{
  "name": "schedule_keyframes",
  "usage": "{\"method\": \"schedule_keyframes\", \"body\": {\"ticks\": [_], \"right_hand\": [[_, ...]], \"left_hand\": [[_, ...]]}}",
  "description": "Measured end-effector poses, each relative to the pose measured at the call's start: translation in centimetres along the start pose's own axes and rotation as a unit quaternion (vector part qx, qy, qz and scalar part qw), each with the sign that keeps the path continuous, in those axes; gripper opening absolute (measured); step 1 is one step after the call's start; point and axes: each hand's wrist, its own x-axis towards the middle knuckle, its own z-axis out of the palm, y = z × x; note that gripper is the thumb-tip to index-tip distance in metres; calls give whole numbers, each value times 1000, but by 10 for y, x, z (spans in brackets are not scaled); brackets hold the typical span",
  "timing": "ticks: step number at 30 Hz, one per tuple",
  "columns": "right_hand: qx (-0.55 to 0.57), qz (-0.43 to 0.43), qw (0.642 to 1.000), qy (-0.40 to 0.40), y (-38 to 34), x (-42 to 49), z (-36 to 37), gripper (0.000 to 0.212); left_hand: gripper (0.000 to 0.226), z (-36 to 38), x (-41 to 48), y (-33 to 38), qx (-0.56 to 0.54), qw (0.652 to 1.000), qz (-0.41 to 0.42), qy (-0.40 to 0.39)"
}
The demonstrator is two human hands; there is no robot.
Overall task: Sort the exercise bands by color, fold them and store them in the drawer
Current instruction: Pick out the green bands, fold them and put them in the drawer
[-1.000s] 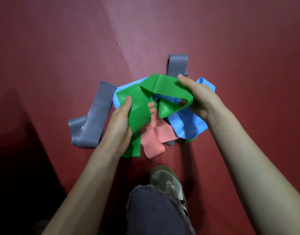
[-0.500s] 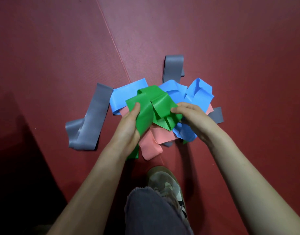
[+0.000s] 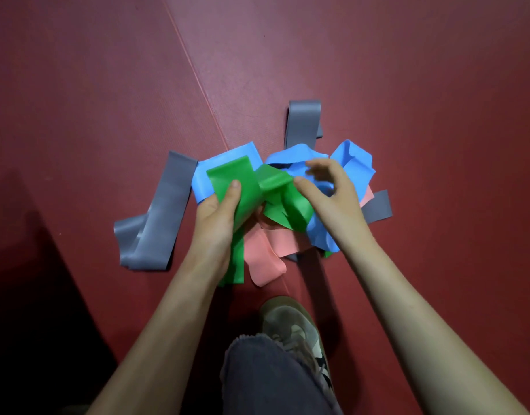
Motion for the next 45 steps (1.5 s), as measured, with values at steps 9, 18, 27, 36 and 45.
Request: {"method": "schedule_keyframes", "body": {"ticks": [9,18,27,36,45], "right_hand": [[-62,-122,977,-161,-15,13,-6,17],[3,-133,986,-98,-19,12,-8,15],[-4,-252,968,-2,-63,-3,-7,12],[148,-131,971,-133,-87,-12,27,25],[79,-106,991,12,-74,-4,46,28]], "left_hand": [[30,-2,-3,14,33,997,41,-60],[28,0,0,13,46,996,60,-37],[32,2,2,29,47,990,129,29],[25,16,-2,40,17,994,93,-51],[58,11,3,31,-22,997,24,-69]]}}
